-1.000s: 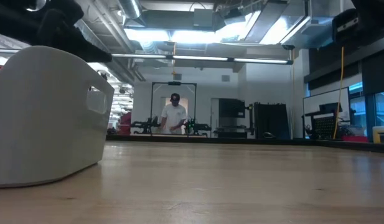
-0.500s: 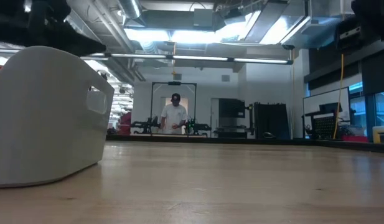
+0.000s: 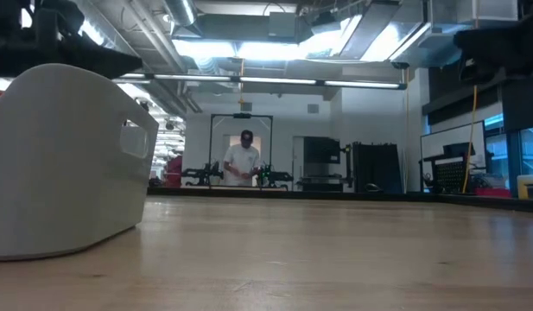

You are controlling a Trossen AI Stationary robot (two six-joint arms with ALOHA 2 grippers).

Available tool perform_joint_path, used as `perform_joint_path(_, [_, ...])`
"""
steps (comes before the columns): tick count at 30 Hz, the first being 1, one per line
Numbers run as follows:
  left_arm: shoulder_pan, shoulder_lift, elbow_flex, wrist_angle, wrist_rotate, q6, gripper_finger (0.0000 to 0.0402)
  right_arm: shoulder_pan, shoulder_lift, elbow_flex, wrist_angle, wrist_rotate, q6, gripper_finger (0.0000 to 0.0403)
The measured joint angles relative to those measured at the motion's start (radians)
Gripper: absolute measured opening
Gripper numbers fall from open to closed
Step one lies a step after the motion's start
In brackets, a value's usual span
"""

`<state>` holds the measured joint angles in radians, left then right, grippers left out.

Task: Nest measuring cups in basket
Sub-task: Return to Home Position

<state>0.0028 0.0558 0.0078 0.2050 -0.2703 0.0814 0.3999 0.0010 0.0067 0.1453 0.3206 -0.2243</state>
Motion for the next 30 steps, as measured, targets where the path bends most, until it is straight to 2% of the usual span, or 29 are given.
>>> perform_joint_path(9, [0.005,-0.013,0.000,-0.001,0.037,0.000,0.0002,-0.188,0.004,0.001,-0.079,-0.006,-0.040,0.0011])
perform_joint_path(13, [0.005,-0.013,0.000,-0.002,0.037,0.007,0.0001,-0.254,0.003,0.001,-0.082,-0.083,-0.046,0.0013])
perform_joint_path(18, [0.005,-0.013,0.000,-0.003,0.036,0.033,0.0003,-0.323,0.003,0.001,-0.112,-0.257,0.012,0.0004])
perform_joint_path(21, [0.005,-0.013,0.000,-0.011,0.037,0.034,0.0001,-0.352,0.003,0.001,-0.122,-0.326,0.043,0.0010])
perform_joint_path(25, [0.005,-0.013,0.000,-0.029,0.036,0.034,0.0003,-0.376,0.003,0.001,-0.125,-0.341,0.063,0.0023])
perform_joint_path(30, [0.005,-0.013,0.000,-0.060,0.036,0.033,0.0002,-0.395,0.003,0.001,-0.124,-0.341,0.065,0.0020])
